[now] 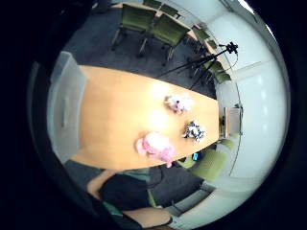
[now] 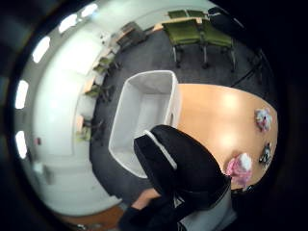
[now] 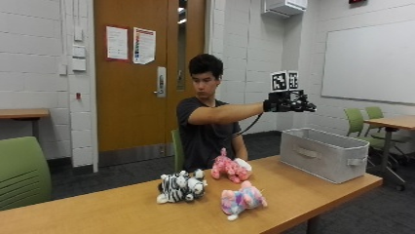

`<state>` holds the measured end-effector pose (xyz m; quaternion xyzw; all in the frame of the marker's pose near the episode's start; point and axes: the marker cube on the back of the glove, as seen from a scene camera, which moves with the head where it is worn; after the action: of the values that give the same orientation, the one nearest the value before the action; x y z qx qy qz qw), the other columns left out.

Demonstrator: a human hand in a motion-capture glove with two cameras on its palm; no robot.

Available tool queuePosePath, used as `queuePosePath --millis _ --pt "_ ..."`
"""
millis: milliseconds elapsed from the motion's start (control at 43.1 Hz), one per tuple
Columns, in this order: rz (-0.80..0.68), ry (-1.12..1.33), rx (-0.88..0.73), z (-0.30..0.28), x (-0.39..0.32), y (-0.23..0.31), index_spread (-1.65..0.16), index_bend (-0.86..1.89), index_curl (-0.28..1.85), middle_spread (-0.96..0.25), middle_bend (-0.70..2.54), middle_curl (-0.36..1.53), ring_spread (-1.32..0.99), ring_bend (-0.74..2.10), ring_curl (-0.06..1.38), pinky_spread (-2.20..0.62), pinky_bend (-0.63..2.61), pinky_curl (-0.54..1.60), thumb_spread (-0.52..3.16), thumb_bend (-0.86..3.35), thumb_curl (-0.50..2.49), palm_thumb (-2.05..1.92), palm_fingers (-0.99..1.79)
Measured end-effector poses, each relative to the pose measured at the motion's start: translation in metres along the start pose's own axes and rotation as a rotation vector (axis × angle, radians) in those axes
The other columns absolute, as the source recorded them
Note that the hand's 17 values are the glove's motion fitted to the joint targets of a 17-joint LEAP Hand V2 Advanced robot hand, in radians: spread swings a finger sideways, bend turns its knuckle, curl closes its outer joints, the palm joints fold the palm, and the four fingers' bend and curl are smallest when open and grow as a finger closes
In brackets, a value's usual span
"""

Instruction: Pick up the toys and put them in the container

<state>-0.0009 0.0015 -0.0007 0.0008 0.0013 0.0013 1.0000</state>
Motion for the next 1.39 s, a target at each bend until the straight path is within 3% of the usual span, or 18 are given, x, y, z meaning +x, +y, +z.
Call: queuePosePath --millis 301,557,789,1067,1392 --pt "0.011 0.003 -0.011 -0.007 0.007 0.005 -0.23 0.19 0.15 -0.12 0.28 0.14 -0.26 0.19 0.07 -0.09 0.43 0.18 0.96 -0.05 0.04 -0.08 0.15" --pt "0.000 0.042 -0.031 -0.014 0.026 0.021 -0.26 0.18 0.21 -0.14 0.28 0.20 -0.30 0.19 0.11 -0.08 0.44 0.23 1.08 -0.07 0.07 -0.10 0.11" --pt "0.039 0.049 -0.006 -0.015 0.100 0.058 -0.28 0.14 0.22 -0.14 0.24 0.24 -0.31 0.22 0.15 -0.05 0.57 0.29 1.05 -0.09 0.09 -0.12 0.06" --pt "0.155 0.003 -0.072 0.061 0.189 0.117 -0.29 0.16 0.24 -0.12 0.25 0.29 -0.31 0.28 0.20 -0.03 0.59 0.31 0.99 -0.10 0.10 -0.14 0.05" --pt "0.186 -0.039 -0.198 0.162 0.214 0.171 -0.30 0.16 0.27 -0.11 0.26 0.33 -0.30 0.28 0.23 -0.02 0.61 0.33 0.96 -0.10 0.11 -0.14 0.02"
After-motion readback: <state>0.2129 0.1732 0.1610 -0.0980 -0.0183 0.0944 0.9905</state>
